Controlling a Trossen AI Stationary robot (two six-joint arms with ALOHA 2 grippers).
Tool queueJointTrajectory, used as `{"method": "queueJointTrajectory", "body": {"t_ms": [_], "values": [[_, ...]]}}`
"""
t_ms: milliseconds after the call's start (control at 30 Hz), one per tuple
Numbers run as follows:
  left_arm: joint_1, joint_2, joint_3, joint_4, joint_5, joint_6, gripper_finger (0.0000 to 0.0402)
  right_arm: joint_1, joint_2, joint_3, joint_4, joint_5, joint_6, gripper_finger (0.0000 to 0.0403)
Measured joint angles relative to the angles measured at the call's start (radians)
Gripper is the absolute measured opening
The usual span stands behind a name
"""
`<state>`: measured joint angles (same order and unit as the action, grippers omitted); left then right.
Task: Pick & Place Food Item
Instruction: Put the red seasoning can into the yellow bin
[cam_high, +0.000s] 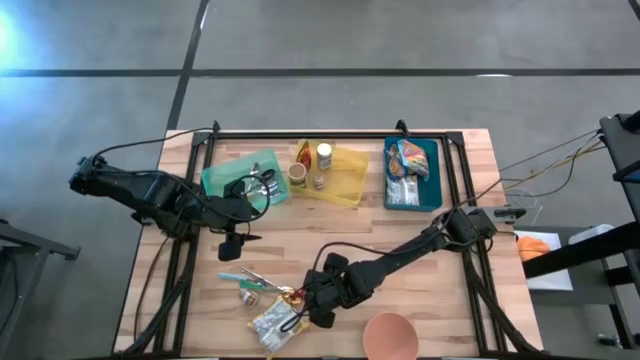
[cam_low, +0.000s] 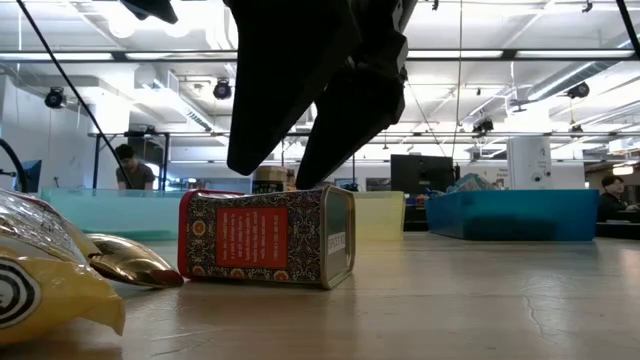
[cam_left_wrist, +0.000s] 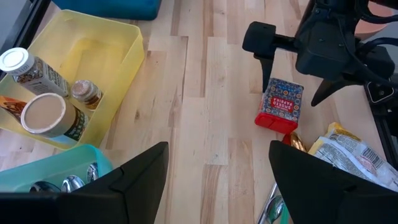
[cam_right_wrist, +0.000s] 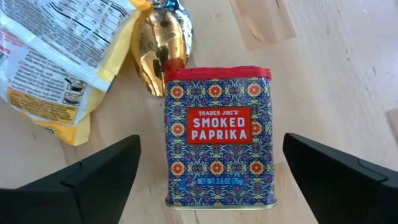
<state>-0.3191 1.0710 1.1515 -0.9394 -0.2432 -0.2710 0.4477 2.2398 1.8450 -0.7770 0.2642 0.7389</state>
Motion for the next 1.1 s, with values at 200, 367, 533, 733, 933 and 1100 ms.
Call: {"method": "queueJointTrajectory", "body": {"t_ms": [200, 367, 533, 733, 933, 1100], "values": [[0.000, 0.000, 0.000, 0.000, 0.000, 0.000, 0.0282, 0.002, 0.000, -0.001, 0.000, -0.004, -0.009, 0.0396], [0.000, 0.000, 0.000, 0.000, 0.000, 0.000, 0.0282, 0.008, 0.000, -0.011, 0.000, -0.003, -0.033, 0.0396], [0.000, 0.000, 0.000, 0.000, 0.000, 0.000, 0.0282, 0.008, 0.000, -0.016, 0.004, -0.003, -0.033, 0.0396], [0.000, 0.000, 0.000, 0.000, 0.000, -0.001, 0.0282, 0.010, 0.001, -0.019, 0.006, 0.000, -0.049, 0.0396], [0.000, 0.000, -0.001, 0.000, 0.000, -0.002, 0.0282, 0.011, 0.039, -0.022, 0.006, 0.001, -0.051, 0.0396], [0.000, 0.000, -0.001, 0.000, 0.000, -0.002, 0.0282, 0.010, 0.079, -0.022, 0.001, 0.000, -0.049, 0.0396]]}}
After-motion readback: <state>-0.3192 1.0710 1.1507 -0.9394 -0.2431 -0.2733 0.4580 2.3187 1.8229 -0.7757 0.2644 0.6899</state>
